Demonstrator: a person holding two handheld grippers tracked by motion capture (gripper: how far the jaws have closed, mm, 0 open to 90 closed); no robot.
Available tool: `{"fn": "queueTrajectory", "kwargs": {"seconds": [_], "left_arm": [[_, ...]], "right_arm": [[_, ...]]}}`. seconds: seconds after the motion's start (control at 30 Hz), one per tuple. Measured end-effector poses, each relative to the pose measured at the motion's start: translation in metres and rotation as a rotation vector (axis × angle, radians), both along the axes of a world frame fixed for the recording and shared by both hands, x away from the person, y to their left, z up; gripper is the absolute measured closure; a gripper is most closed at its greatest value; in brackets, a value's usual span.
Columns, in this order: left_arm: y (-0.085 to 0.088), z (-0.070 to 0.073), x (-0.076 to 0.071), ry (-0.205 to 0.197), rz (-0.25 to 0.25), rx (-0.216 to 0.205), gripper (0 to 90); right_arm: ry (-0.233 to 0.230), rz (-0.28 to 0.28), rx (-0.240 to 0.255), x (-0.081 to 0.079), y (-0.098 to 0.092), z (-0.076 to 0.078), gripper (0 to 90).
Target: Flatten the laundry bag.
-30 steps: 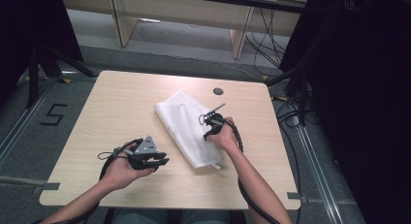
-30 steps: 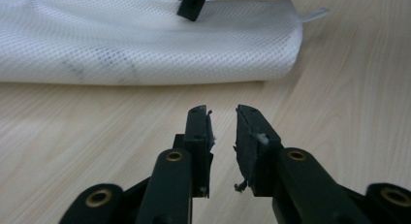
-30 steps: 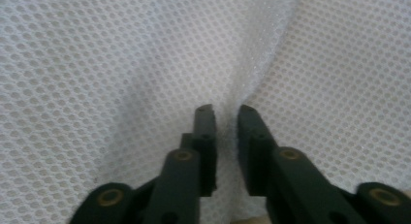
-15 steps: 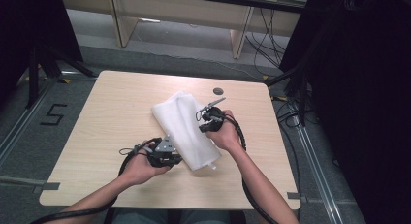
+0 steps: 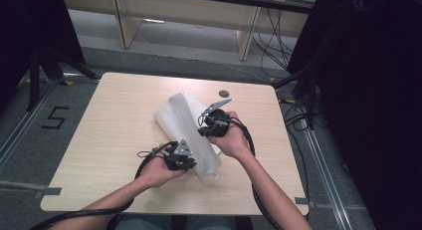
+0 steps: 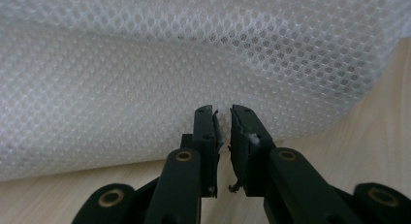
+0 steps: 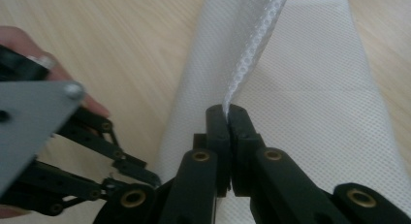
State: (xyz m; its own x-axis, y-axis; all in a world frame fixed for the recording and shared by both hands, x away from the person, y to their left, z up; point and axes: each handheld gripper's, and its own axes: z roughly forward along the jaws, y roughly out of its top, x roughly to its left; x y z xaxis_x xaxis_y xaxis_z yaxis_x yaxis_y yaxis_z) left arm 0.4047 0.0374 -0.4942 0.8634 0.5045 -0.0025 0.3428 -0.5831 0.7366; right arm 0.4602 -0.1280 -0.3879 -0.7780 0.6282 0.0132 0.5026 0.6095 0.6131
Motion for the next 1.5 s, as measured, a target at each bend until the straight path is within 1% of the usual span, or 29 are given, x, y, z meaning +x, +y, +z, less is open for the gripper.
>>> {"fn": "queueTrajectory", "kwargs": {"seconds": [0.2, 0.23, 0.27, 0.33, 0.37, 0.43, 0.47, 0.5, 0.53, 0.57, 0.6, 0.63, 0.67, 0.73, 0.8, 0.83, 0.97, 1.03, 1.07, 1.1, 1.13, 1.17, 1.2, 1.23, 1.27, 1.33, 1.4, 1.43, 1.5], "left_arm": [[-0.003, 0.001, 0.003, -0.028, -0.008, -0.01, 76.4], [-0.003, 0.001, 0.003, -0.033, -0.006, -0.008, 76.4], [-0.002, 0.001, 0.003, -0.037, -0.004, -0.011, 76.1], [-0.002, 0.0, 0.004, -0.033, -0.003, -0.021, 75.5], [0.0, 0.002, 0.003, -0.031, -0.009, -0.014, 75.0], [0.006, 0.006, 0.0, -0.044, -0.021, 0.004, 74.5], [0.011, 0.008, -0.002, -0.046, -0.017, 0.009, 74.3], [0.018, 0.011, -0.002, -0.048, -0.011, 0.002, 74.2], [0.027, 0.014, -0.003, -0.049, 0.005, 0.005, 74.0], [0.037, 0.015, -0.003, -0.049, 0.023, -0.001, 73.9], [0.047, 0.017, -0.003, -0.046, 0.044, -0.009, 73.7], [0.057, 0.018, -0.003, -0.053, 0.059, -0.014, 73.7], [0.067, 0.018, -0.004, -0.04, 0.083, -0.028, 73.7], [0.087, 0.02, -0.005, -0.038, 0.13, -0.046, 73.5], [0.105, 0.022, -0.008, -0.04, 0.171, -0.062, 73.1], [0.114, 0.023, -0.008, -0.059, 0.174, -0.058, 73.0], [0.142, 0.025, -0.011, -0.064, 0.242, -0.074, 72.2], [0.152, 0.025, -0.014, -0.066, 0.28, -0.095, 71.8], [0.158, 0.026, -0.014, -0.068, 0.275, -0.078, 71.8], [0.162, 0.026, -0.016, -0.07, 0.286, -0.076, 71.7], [0.164, 0.025, -0.017, -0.067, 0.308, -0.101, 71.5], [0.169, 0.026, -0.018, -0.071, 0.307, -0.084, 71.2], [0.172, 0.026, -0.019, -0.063, 0.318, -0.097, 70.8], [0.175, 0.027, -0.019, -0.077, 0.33, -0.101, 70.3], [0.179, 0.028, -0.02, -0.079, 0.339, -0.099, 69.8], [0.185, 0.029, -0.02, -0.089, 0.381, -0.128, 69.0], [0.193, 0.032, -0.019, -0.103, 0.399, -0.132, 68.7], [0.195, 0.032, -0.019, -0.107, 0.422, -0.152, 68.5], [0.199, 0.033, -0.019, -0.113, 0.456, -0.166, 67.7]], "right_arm": [[0.0, 0.041, 0.017, -0.013, 0.005, 0.008, 90.0], [-0.019, 0.059, 0.019, -0.014, 0.006, 0.01, 90.0], [-0.007, 0.052, 0.02, -0.017, 0.007, 0.011, 90.0], [-0.05, 0.082, 0.022, -0.017, 0.007, 0.013, 90.0], [-0.015, 0.06, 0.027, -0.02, 0.007, 0.015, 90.0], [-0.022, 0.064, 0.01, -0.021, 0.004, 0.017, 90.0], [-0.022, 0.066, 0.021, -0.022, 0.004, 0.016, 90.0], [-0.014, 0.064, 0.011, -0.023, 0.003, 0.016, 90.0], [0.003, 0.071, 0.016, -0.025, 0.002, 0.015, 90.0], [-0.015, 0.081, 0.019, -0.026, 0.001, 0.013, 90.0], [-0.005, 0.108, 0.013, -0.027, 0.001, 0.013, 90.0], [0.01, 0.087, 0.019, -0.029, 0.001, 0.012, 90.0], [0.008, 0.083, 0.03, -0.031, 0.001, 0.01, 90.0], [0.003, 0.122, 0.025, -0.032, 0.001, 0.008, 90.0], [0.007, 0.141, 0.023, -0.035, 0.001, 0.006, 90.0], [0.015, 0.136, 0.027, -0.038, 0.002, 0.005, 90.0], [0.043, 0.169, 0.028, -0.047, 0.005, 0.001, 90.0], [0.042, 0.178, 0.03, -0.051, 0.008, -0.002, 90.0], [0.03, 0.209, 0.024, -0.051, 0.009, -0.003, 90.0], [0.049, 0.198, 0.025, -0.055, 0.01, -0.003, 90.0], [0.072, 0.199, 0.02, -0.057, 0.01, -0.003, 90.0], [0.037, 0.215, 0.01, -0.056, 0.01, -0.003, 90.0], [0.045, 0.216, 0.01, -0.058, 0.01, -0.004, 90.0], [0.069, 0.2, 0.017, -0.061, 0.011, -0.005, 90.0], [0.035, 0.237, 0.008, -0.059, 0.009, -0.005, 90.0], [0.054, 0.22, 0.02, -0.064, 0.01, -0.008, 90.0], [0.058, 0.258, 0.007, -0.066, 0.01, -0.011, 90.0], [0.057, 0.27, 0.006, -0.067, 0.01, -0.013, 90.0], [0.073, 0.262, 0.011, -0.072, 0.012, -0.018, 90.0]]}}
